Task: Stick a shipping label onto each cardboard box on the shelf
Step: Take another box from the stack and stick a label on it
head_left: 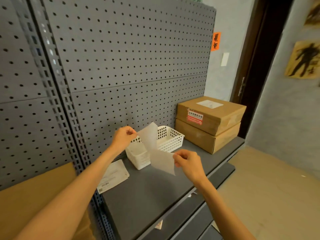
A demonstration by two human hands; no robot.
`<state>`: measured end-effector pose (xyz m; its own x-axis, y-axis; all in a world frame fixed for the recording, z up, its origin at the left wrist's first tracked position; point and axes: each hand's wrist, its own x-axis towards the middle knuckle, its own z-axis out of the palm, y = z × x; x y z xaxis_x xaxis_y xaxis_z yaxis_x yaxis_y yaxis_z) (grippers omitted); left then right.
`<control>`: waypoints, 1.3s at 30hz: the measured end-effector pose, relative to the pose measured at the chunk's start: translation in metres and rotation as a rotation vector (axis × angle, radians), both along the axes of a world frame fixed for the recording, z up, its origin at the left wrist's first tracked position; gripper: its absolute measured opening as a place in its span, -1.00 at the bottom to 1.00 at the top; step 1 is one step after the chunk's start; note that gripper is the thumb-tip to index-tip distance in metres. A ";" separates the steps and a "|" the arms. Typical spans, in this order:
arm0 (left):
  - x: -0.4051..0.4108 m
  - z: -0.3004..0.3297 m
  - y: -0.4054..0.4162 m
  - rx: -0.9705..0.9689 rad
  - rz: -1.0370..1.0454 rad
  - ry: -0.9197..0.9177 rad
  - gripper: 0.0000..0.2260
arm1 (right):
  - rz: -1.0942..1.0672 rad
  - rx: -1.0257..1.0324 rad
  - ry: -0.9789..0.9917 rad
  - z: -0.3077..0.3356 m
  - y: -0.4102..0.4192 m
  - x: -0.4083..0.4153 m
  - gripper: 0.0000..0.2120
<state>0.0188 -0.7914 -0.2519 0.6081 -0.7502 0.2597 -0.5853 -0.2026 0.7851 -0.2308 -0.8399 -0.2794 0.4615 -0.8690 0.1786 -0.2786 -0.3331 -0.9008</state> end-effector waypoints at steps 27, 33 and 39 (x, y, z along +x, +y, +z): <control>-0.008 0.008 0.032 -0.026 0.090 0.123 -0.86 | 0.035 -0.045 -0.145 0.029 -0.013 0.035 -0.82; -0.033 0.035 0.091 -0.063 -0.019 0.441 -0.71 | 0.129 -0.121 -0.213 0.042 0.025 0.077 -0.83; -0.032 0.034 0.135 -0.186 0.064 0.685 -0.60 | 0.367 -0.295 -0.163 0.034 0.081 0.107 -0.83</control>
<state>-0.0135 -0.6562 -0.2176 0.7221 -0.6876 -0.0759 0.0604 -0.0466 0.9971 -0.1242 -0.7587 -0.2451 0.6729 -0.5563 0.4876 0.0412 -0.6300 -0.7755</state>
